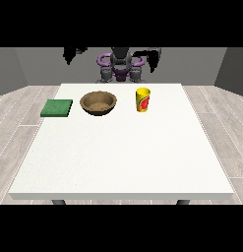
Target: Pick the cup and pour the ball into the bowl, then pick the bowl and place it on the pad
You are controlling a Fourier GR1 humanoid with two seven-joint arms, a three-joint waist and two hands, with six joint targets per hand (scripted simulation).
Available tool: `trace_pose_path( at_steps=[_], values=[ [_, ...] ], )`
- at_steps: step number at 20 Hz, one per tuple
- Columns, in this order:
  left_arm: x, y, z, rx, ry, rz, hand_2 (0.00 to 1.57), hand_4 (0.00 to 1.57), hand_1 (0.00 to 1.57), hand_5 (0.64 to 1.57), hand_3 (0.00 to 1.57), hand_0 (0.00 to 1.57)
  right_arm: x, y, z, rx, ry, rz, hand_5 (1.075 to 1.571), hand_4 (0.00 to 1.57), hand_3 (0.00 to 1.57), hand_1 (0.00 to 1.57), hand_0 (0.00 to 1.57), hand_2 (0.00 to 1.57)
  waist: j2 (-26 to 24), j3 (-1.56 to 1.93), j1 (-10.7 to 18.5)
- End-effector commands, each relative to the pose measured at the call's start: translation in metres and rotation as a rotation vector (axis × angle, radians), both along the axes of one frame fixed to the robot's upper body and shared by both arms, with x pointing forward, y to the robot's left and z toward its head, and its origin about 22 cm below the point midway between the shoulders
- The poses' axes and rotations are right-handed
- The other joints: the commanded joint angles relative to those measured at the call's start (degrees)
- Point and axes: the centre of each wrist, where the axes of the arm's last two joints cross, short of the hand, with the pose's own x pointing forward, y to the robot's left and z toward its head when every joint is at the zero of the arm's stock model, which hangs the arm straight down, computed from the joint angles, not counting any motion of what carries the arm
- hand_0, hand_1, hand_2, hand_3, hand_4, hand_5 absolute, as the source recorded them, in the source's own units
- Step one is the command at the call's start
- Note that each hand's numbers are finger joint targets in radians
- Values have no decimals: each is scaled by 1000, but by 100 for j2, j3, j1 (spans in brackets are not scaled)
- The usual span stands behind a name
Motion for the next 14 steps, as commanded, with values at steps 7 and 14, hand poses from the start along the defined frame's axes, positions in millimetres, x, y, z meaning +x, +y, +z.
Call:
trace_pose_path(
  at_steps=[7,14],
  values=[
    [29,44,-58,36,-23,19,0,246,0,1475,0,0,9,-29,-11,16,-120,36,1555,676,0,0,0,0,686,-1,-239],
    [41,43,-95,58,58,-2,0,108,0,1436,0,0,20,-70,-30,-4,-42,-17,1559,665,0,0,0,0,417,0,-100]
  ],
)
